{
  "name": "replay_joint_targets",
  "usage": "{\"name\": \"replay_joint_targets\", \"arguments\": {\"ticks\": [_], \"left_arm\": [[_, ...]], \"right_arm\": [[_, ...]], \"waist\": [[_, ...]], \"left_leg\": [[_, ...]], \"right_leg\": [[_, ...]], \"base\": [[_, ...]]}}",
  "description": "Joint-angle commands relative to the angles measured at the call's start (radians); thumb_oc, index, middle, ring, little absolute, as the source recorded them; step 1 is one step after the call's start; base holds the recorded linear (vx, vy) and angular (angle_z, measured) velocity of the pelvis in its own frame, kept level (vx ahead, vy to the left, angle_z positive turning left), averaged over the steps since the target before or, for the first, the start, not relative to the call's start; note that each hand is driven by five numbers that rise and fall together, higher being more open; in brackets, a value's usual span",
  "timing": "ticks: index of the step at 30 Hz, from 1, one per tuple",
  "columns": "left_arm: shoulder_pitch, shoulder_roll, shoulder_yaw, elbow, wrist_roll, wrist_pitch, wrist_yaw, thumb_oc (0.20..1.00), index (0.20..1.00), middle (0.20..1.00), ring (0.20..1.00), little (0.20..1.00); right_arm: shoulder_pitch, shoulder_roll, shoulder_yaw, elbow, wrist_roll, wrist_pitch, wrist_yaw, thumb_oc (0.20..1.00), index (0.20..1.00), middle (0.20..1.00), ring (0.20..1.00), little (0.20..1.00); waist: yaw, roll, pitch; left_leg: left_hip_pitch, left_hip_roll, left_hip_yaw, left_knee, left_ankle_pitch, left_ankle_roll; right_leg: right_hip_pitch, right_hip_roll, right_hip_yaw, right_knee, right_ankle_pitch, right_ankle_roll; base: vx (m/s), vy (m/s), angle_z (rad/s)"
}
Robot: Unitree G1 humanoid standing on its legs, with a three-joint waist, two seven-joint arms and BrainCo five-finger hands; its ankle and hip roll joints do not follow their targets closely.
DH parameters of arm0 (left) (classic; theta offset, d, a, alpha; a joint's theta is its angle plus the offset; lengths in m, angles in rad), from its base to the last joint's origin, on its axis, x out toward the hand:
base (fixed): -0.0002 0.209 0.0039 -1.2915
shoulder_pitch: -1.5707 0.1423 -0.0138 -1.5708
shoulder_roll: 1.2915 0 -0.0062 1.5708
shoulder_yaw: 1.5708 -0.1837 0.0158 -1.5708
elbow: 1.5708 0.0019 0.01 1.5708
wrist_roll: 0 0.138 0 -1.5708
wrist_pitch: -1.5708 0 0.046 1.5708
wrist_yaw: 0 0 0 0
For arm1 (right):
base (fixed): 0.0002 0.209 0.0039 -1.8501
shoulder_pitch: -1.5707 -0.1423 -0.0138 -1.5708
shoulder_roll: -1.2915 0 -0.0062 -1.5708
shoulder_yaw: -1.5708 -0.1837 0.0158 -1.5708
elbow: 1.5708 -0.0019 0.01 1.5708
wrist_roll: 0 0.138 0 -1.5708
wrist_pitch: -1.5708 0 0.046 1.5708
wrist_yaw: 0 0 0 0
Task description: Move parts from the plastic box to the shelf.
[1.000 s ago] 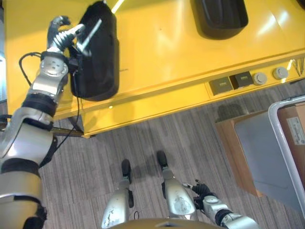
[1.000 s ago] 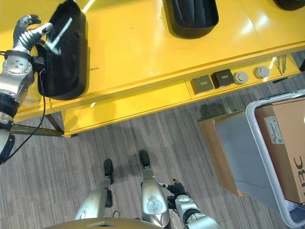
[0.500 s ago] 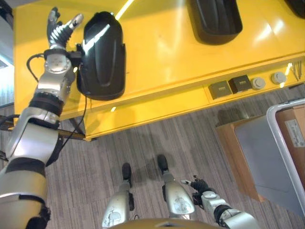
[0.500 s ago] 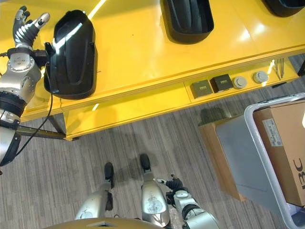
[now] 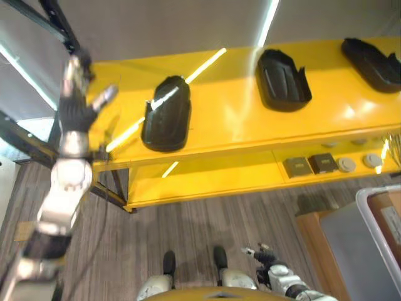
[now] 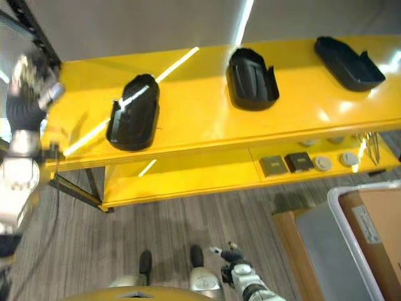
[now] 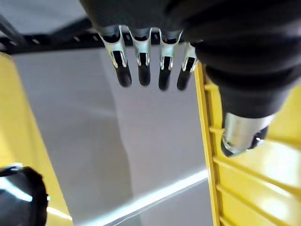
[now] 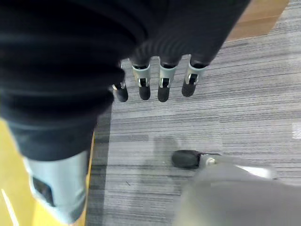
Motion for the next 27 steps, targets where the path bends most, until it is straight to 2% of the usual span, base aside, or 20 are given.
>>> {"name": "replay_joint_targets", "arguments": {"ticks": [1,3,10,18,27], "left_arm": [[-0.028,-0.004,-0.006,-0.001,0.025,-0.063,-0.115,0.2,0.2,0.2,0.2,0.2],[0.068,-0.034,-0.03,-0.046,-0.011,-0.061,-0.156,0.2,0.2,0.2,0.2,0.2],[0.155,-0.048,-0.106,-0.012,-0.077,-0.039,-0.227,0.2,0.2,0.2,0.2,0.2],[0.019,-0.08,-0.168,0.183,-0.039,-0.029,-0.179,0.2,0.2,0.2,0.2,0.2],[-0.121,-0.124,-0.188,0.303,-0.011,-0.043,-0.109,0.2,0.2,0.2,0.2,0.2]], "right_arm": [[0.025,0.03,0.003,0.097,-0.04,-0.01,0.013,1.0,1.0,1.0,1.0,1.0],[0.034,0.038,-0.013,0.111,-0.035,-0.011,0.001,1.0,1.0,1.0,1.0,1.0],[0.036,0.055,0.001,0.13,-0.056,-0.005,-0.002,1.0,1.0,1.0,1.0,1.0],[0.03,0.044,0.003,0.061,-0.01,-0.023,-0.029,1.0,1.0,1.0,1.0,1.0],[0.041,0.028,-0.008,0.052,0.014,-0.029,-0.043,1.0,1.0,1.0,1.0,1.0]], "waist": [[-0.003,-0.01,-0.075],[0.003,-0.015,-0.08],[0.003,-0.022,-0.079],[-0.035,-0.024,-0.044],[-0.068,-0.023,-0.026]], "left_leg": [[-0.001,0.093,0.02,-0.007,-0.051,-0.039],[-0.002,0.089,0.016,-0.007,-0.051,-0.035],[-0.011,0.084,0.019,-0.007,-0.051,-0.031],[-0.057,0.089,0.059,-0.007,-0.039,-0.036],[-0.088,0.101,0.101,-0.007,-0.029,-0.044]], "right_leg": [[0.001,-0.062,-0.035,0.029,-0.097,0.047],[0.005,-0.062,-0.043,0.03,-0.095,0.047],[0.0,-0.064,-0.042,0.022,-0.089,0.047],[-0.065,-0.058,-0.015,0.01,-0.059,0.052],[-0.117,-0.053,0.014,-0.001,-0.045,0.057]], "base": [[0.0,-0.004,0.11],[-0.02,-0.007,0.08],[-0.01,0.002,0.03],[-0.04,-0.002,-0.05],[0.0,-0.015,-0.23]]}}
